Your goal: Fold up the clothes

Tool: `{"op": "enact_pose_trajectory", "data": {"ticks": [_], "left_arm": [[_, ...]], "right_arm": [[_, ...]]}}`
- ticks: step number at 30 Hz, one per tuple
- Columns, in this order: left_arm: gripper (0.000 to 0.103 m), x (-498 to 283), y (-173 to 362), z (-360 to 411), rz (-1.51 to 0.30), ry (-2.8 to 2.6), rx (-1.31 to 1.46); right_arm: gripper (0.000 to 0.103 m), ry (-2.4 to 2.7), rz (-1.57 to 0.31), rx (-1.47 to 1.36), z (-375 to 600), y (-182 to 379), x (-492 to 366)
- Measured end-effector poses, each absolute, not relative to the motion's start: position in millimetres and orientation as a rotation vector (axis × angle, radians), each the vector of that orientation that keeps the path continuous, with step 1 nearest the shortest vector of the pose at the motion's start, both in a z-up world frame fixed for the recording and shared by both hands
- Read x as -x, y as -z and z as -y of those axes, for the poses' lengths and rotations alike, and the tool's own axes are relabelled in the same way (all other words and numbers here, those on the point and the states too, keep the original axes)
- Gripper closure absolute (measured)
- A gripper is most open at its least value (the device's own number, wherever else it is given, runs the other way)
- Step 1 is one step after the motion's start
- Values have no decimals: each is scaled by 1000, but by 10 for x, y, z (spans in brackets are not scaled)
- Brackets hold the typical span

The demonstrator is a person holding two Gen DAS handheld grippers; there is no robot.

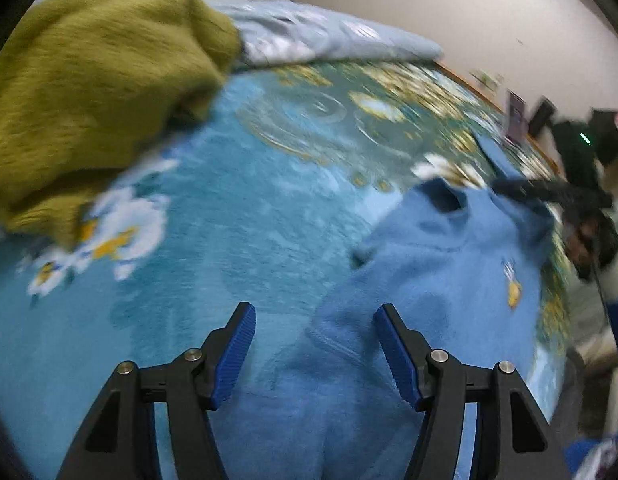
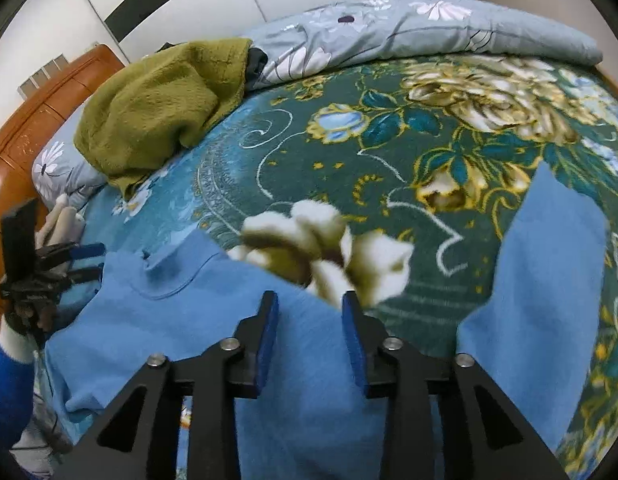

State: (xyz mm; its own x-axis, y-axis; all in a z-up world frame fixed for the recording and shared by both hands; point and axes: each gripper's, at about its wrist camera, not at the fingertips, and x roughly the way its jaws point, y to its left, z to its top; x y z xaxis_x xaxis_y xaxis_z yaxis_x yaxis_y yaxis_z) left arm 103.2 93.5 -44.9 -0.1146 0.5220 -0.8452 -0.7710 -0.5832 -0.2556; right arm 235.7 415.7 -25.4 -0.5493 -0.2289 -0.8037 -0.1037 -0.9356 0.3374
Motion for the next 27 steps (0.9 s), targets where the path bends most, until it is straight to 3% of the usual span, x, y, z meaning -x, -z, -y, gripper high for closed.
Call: {"op": "enact_pose_trajectory", "data": {"ticks": [17, 19, 21, 24, 27], "left_arm": [[39, -972, 649, -783, -227, -1535, 1377], [48, -989, 644, -758, -219, -1554, 1377], [65, -1000, 656, -720, -193, -1578, 1388], [85, -1010, 672, -659, -163, -1615, 1404], [94, -1072, 653, -661, -134, -1661, 1405]], "right_arm": [[56, 2409, 429, -1467, -4089, 435, -2175], [65, 2396, 395, -1477, -4043, 416, -2199], [86, 2406, 369, -1481, -4013, 390, -2239], [96, 2419, 379, -1462, -3999, 335, -2340], [98, 2447, 392, -1410, -3961, 212, -2450]]}}
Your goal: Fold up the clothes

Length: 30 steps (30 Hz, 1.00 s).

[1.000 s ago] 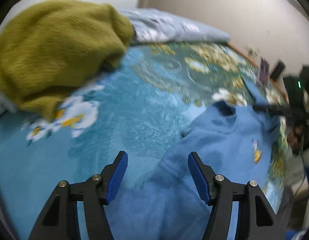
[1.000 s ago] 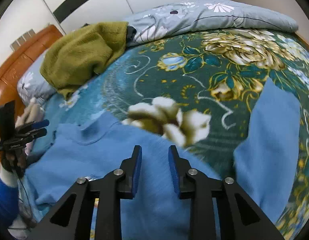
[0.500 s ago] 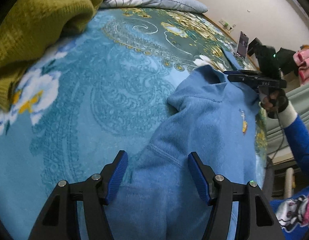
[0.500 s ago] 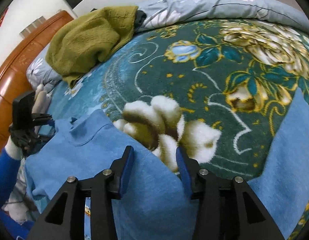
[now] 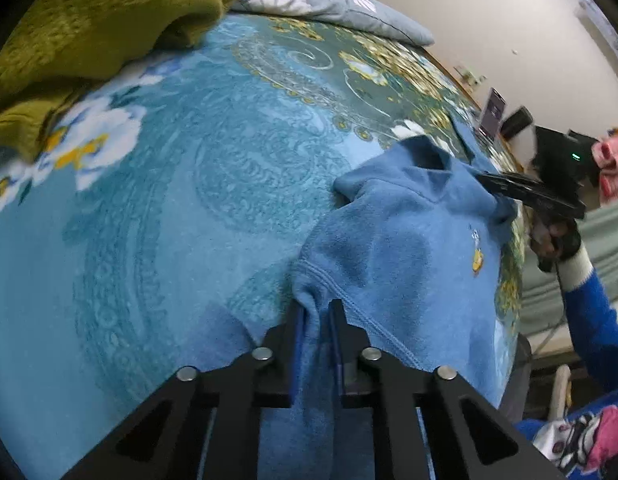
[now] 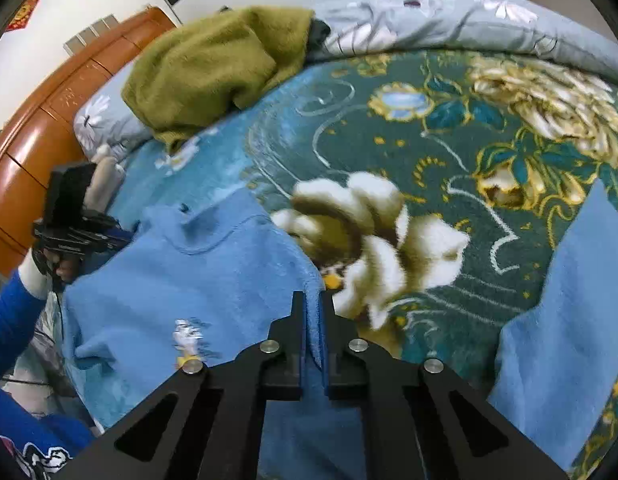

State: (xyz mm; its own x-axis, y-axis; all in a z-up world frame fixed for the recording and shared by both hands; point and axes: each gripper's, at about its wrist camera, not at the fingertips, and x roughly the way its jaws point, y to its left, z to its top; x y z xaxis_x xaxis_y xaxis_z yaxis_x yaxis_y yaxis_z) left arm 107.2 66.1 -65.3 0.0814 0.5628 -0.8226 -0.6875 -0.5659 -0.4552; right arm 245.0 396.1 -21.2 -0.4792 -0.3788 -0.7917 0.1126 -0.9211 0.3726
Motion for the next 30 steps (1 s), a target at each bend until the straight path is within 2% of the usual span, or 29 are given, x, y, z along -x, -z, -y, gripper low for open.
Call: {"op": "enact_pose_trajectory", "data": {"ticks": [3, 11, 14, 26, 28, 30], "left_arm": [[98, -1122, 527, -649, -129, -1744, 1377], [98, -1201, -109, -468, -127, -1932, 1160], [98, -1250, -190, -385, -111, -1938, 1122], [94, -1757, 371, -422, -238, -1893, 1244], [93, -1798, 350, -310, -194, -1910, 1246], [88, -1838, 337, -195, -165, -1934, 1248]], "right_arm": [[99, 2534, 392, -1327, -3934, -53, -2562], [99, 2711, 354, -1097, -3875, -773, -2727], [99, 2737, 349, -1046, -3808, -896, -2792], [99, 2687, 320, -1220, -3607, -414, -3112], [99, 2685, 343, -1245, -3630, -324, -3158], [99, 2683, 377, -1263, -3663, -263, -3188]]}}
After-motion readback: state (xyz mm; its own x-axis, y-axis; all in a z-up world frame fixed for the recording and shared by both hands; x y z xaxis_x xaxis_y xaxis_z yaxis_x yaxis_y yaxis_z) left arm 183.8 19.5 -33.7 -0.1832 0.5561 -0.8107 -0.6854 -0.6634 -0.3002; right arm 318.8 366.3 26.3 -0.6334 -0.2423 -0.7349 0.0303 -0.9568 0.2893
